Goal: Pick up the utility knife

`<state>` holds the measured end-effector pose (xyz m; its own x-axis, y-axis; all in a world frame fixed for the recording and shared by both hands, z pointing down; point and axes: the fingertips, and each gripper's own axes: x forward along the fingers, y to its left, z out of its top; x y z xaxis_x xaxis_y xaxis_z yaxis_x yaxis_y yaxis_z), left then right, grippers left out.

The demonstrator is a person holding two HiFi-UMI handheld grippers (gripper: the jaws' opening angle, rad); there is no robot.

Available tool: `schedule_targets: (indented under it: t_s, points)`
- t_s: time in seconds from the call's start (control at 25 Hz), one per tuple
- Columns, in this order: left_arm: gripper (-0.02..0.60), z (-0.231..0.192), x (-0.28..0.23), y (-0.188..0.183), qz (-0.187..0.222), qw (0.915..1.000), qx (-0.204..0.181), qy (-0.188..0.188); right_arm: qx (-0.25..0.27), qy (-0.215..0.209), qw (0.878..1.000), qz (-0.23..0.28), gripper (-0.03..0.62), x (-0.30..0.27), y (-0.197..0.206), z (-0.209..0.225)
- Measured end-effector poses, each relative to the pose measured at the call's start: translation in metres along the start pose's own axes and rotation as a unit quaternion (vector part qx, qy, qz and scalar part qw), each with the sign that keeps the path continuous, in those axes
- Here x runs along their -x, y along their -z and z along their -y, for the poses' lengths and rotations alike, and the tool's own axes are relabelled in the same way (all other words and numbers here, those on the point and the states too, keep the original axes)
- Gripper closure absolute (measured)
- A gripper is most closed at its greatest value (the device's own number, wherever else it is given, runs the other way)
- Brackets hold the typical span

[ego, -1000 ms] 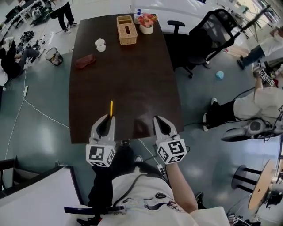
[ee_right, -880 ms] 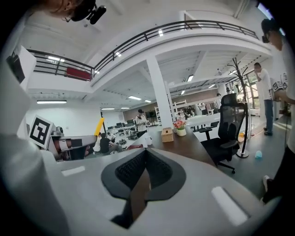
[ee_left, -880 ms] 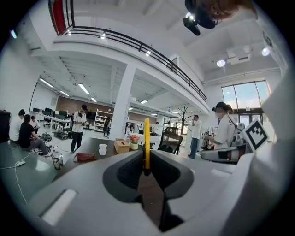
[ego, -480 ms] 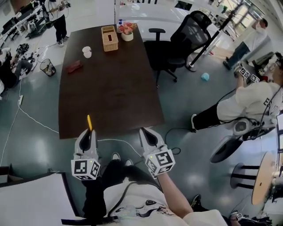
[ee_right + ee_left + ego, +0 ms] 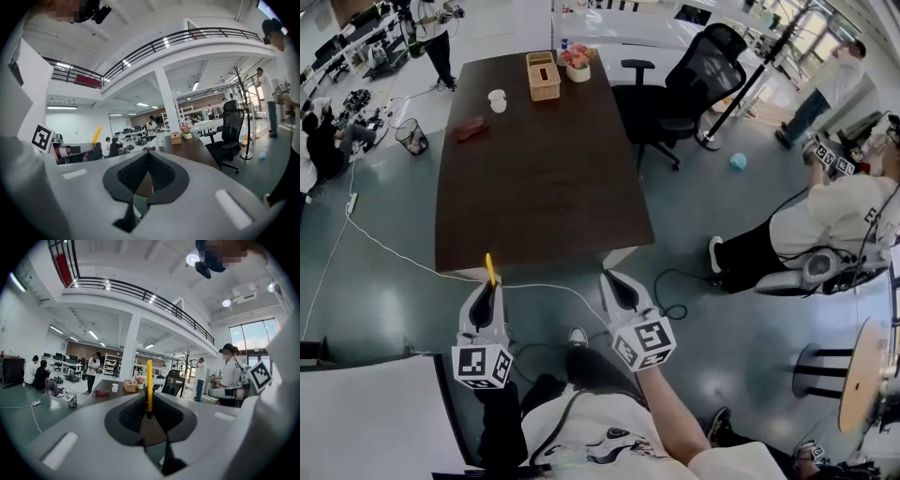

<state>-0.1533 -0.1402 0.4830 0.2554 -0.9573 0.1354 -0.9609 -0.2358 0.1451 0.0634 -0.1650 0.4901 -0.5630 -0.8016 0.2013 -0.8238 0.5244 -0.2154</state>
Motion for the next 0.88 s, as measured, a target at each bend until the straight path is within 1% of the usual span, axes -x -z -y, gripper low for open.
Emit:
schedule_targets:
  t_s: [0.2,0.32,0.4,0.64,0.76,0.88]
  points:
    - [0.535,0.004,0.050,0.006,0.000,1.0000,0.000,0.005,0.015,-0.002,1.000,0.012,0.592,0.030,-0.001,-0.037]
    - [0.535,0.010,0.079,0.009,0.002,0.9998,-0.003,0.018,0.024,0.000,0.999,0.022,0.592,0.050,-0.002,-0.061]
    - [0.535,0.016,0.099,0.011,-0.001,0.9996,-0.007,0.026,0.026,0.000,0.999,0.026,0.592,0.065,0.001,-0.079]
    - [0.535,0.027,0.160,0.020,-0.009,0.9993,0.002,0.037,0.027,-0.003,0.999,0.027,0.592,0.106,0.015,-0.131]
    - [0.535,0.030,0.183,0.026,-0.014,0.9991,0.009,0.038,0.033,0.000,0.999,0.025,0.592,0.125,0.015,-0.147]
    - [0.535,0.035,0.196,0.032,-0.019,0.9991,0.012,0.037,0.041,0.004,0.999,0.023,0.592,0.141,0.015,-0.152]
